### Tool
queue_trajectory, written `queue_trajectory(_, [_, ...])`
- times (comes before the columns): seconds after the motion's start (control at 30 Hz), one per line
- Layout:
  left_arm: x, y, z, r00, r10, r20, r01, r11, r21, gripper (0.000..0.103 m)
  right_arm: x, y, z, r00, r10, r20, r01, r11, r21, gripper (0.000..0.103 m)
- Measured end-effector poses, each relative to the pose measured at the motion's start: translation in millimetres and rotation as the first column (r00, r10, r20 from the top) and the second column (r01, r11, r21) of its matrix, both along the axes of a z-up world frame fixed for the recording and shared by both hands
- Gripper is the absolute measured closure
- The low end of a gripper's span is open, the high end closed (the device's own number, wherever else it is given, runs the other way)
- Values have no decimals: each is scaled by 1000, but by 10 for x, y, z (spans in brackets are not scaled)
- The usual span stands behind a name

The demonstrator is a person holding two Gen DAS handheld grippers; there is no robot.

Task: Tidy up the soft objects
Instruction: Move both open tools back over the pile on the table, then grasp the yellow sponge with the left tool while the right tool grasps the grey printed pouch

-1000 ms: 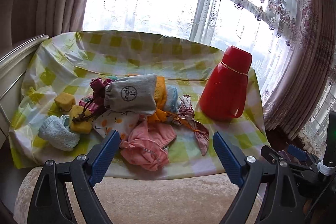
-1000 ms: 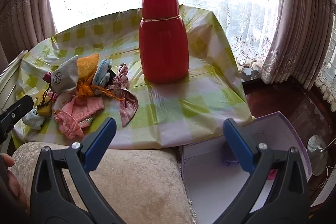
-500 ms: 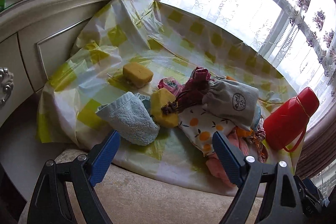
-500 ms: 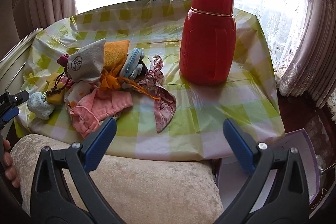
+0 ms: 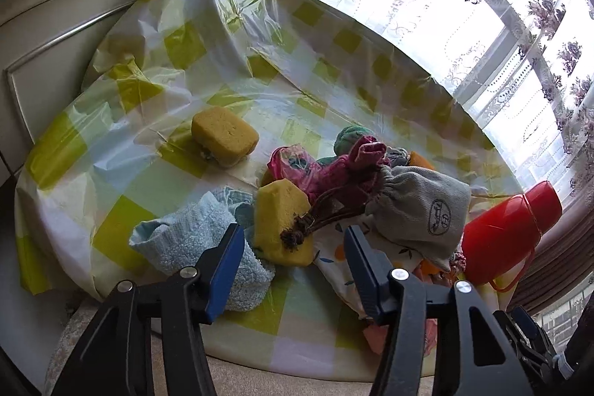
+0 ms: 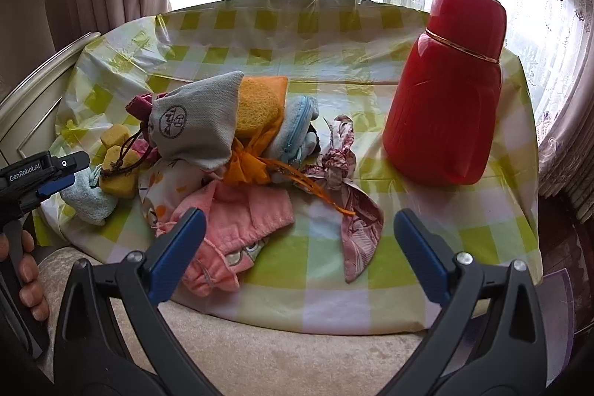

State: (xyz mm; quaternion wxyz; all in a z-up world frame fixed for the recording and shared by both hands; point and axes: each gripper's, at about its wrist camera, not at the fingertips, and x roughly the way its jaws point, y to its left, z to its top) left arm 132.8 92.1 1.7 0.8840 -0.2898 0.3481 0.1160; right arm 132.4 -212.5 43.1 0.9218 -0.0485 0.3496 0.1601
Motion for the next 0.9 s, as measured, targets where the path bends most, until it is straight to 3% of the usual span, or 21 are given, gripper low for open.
queue_trajectory(0.23, [239, 225, -96, 1000, 19, -6, -19, 999, -42, 57, 202, 439, 91, 998, 50, 48, -52, 998, 42, 1])
queue_trajectory(0.57, [490, 331, -314, 997, -2, -71, -2, 998, -64, 57, 521, 1011, 25, 996, 81, 48, -83, 996, 42, 1])
queue_trajectory(0.9, [566, 277, -445, 994, -56, -97, 48, 996, -76, 57, 699, 1406, -167, 994, 100, 39, -97, 993, -73, 1])
